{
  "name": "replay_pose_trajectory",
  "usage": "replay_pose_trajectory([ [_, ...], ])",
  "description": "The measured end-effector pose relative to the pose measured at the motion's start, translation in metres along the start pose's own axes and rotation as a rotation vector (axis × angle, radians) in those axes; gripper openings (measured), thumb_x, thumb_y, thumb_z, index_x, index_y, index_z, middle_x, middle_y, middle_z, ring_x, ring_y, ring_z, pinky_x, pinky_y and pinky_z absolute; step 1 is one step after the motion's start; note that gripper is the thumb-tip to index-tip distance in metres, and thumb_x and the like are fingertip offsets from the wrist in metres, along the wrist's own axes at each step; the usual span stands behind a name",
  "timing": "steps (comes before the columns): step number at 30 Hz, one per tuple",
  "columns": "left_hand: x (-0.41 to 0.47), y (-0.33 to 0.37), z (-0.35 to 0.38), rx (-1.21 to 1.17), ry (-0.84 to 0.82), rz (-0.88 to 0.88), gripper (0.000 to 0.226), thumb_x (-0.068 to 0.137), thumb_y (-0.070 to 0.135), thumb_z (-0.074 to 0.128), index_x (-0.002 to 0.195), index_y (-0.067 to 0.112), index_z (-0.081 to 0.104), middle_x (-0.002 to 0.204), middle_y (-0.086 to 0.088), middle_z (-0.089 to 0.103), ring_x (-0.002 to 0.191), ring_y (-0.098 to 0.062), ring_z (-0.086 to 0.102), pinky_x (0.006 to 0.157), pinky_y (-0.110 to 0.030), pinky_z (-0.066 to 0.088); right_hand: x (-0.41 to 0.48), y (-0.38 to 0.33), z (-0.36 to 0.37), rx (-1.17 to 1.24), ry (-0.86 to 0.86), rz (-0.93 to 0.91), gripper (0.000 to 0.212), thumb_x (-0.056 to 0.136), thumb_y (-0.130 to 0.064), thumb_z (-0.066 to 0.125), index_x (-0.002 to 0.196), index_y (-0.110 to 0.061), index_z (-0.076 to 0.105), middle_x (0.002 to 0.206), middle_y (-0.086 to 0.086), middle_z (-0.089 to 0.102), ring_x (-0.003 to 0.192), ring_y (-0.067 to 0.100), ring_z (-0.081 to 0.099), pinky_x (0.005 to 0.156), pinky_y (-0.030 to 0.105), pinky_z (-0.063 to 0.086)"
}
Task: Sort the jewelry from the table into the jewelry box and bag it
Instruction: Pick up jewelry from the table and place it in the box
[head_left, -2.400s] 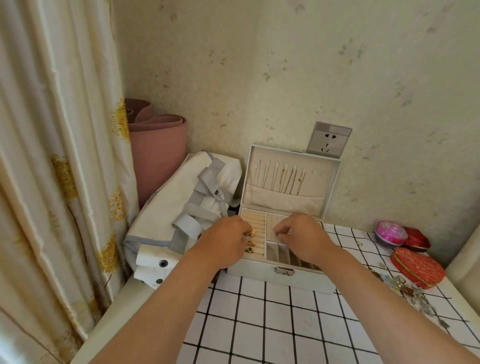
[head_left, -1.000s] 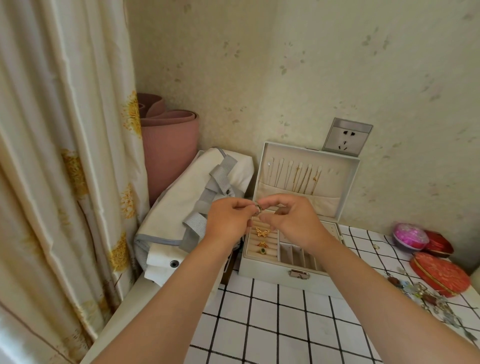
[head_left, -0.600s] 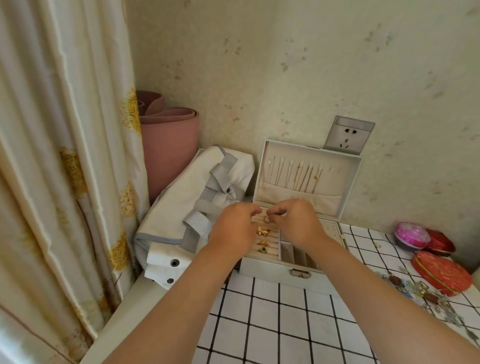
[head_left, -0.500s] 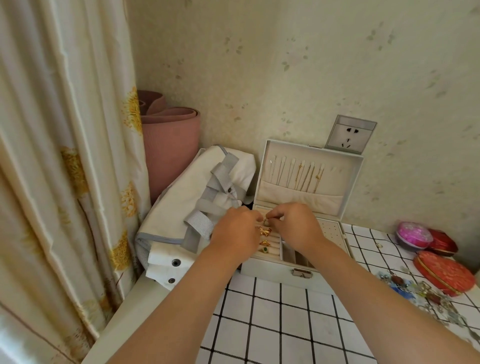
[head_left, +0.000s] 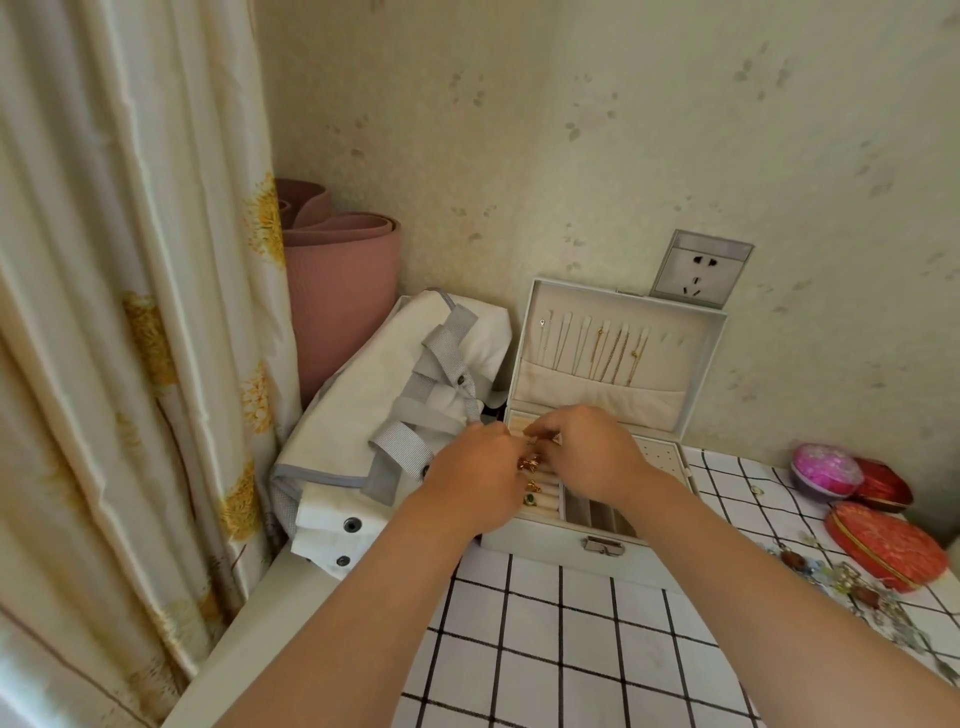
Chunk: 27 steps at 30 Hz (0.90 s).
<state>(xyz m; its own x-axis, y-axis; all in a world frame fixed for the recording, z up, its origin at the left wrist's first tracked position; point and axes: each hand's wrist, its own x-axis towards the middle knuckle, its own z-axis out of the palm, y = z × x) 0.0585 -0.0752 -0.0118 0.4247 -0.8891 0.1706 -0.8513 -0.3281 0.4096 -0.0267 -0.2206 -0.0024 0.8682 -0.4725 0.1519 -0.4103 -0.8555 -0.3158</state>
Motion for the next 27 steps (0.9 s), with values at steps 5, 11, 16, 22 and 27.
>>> replay_pose_trajectory([
  [5, 0.003, -0.002, 0.003, -0.027, 0.019, -0.024, 0.029, 0.098, 0.027, 0.053, 0.125, 0.020, 0.063, 0.114, -0.003, 0.055, 0.112, -0.020, 0.048, 0.090, -0.037, 0.049, -0.006, 0.001, 0.005, -0.011, 0.036, -0.042, 0.029, 0.094, -0.009, 0.058, 0.108, -0.027, 0.076, 0.111, -0.009, 0.071, 0.100, 0.012, 0.065, 0.086, 0.032, 0.055],
  [11, 0.004, -0.003, 0.004, -0.013, 0.017, -0.031, 0.027, 0.097, 0.029, 0.054, 0.118, 0.016, 0.066, 0.108, -0.004, 0.055, 0.108, -0.021, 0.050, 0.087, -0.042, 0.051, -0.002, -0.003, 0.006, -0.092, -0.025, -0.107, 0.042, 0.089, -0.002, 0.058, 0.115, -0.031, 0.072, 0.110, -0.008, 0.064, 0.100, 0.014, 0.061, 0.082, 0.036, 0.054],
  [16, 0.003, -0.003, 0.004, 0.002, 0.013, -0.014, 0.031, 0.098, 0.029, 0.053, 0.126, 0.019, 0.062, 0.114, -0.004, 0.054, 0.110, -0.021, 0.048, 0.090, -0.041, 0.050, -0.008, 0.000, 0.009, -0.083, 0.027, -0.106, 0.036, 0.090, -0.004, 0.057, 0.110, -0.028, 0.074, 0.110, -0.009, 0.064, 0.097, 0.014, 0.062, 0.079, 0.034, 0.053],
  [22, 0.003, -0.001, 0.003, 0.018, 0.006, -0.009, 0.033, 0.098, 0.030, 0.052, 0.128, 0.019, 0.061, 0.116, -0.003, 0.054, 0.112, -0.020, 0.047, 0.091, -0.037, 0.048, -0.007, 0.000, 0.007, -0.126, 0.011, -0.093, 0.033, 0.094, -0.011, 0.055, 0.116, -0.032, 0.070, 0.111, -0.010, 0.062, 0.099, 0.014, 0.061, 0.078, 0.031, 0.051],
  [27, 0.000, 0.006, 0.000, 0.015, 0.035, -0.003, 0.033, 0.097, 0.030, 0.054, 0.128, 0.021, 0.060, 0.120, -0.002, 0.053, 0.117, -0.020, 0.045, 0.092, -0.039, 0.048, -0.027, 0.011, -0.007, 0.033, 0.066, -0.080, 0.043, 0.093, -0.010, 0.056, 0.129, -0.033, 0.061, 0.117, -0.009, 0.060, 0.102, 0.012, 0.060, 0.085, 0.036, 0.053],
])
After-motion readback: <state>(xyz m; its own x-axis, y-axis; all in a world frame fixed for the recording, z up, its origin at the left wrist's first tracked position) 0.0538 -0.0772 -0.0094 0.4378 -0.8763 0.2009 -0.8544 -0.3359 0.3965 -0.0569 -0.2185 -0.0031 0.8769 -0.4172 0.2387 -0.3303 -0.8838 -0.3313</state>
